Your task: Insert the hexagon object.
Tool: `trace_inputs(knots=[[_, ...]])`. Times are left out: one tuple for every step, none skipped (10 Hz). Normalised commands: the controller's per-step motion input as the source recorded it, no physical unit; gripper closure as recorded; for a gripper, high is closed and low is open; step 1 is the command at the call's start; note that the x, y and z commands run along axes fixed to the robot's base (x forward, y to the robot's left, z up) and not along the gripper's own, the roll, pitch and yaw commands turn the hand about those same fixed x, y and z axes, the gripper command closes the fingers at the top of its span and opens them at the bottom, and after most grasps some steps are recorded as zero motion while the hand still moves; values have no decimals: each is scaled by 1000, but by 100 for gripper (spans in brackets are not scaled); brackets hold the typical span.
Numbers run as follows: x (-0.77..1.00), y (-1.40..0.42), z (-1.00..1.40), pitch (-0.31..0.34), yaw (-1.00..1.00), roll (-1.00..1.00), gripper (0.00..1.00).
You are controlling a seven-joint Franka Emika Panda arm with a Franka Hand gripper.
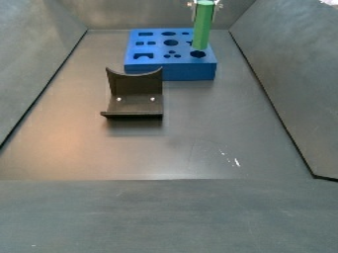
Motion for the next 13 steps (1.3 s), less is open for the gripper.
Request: trace_inputs(knots=[[163,-43,-197,46,0,13,100],[111,0,-406,44,0,3,100],[14,0,-271,13,0,9,100],[11,0,-280,0,0,-29,100],[0,131,-311,0,0,0,100],[0,189,-263,3,23,0,100],[0,183,-303,0,129,33,100],[11,80,-423,0,237,81,100],[83,0,-480,0,237,110,100],[17,-57,-506,0,143,97,100],[0,-71,-634,-64,26,77,100],[-31,-163,-703,-94,0,176,100],[0,-137,-520,-14,0,181,100]])
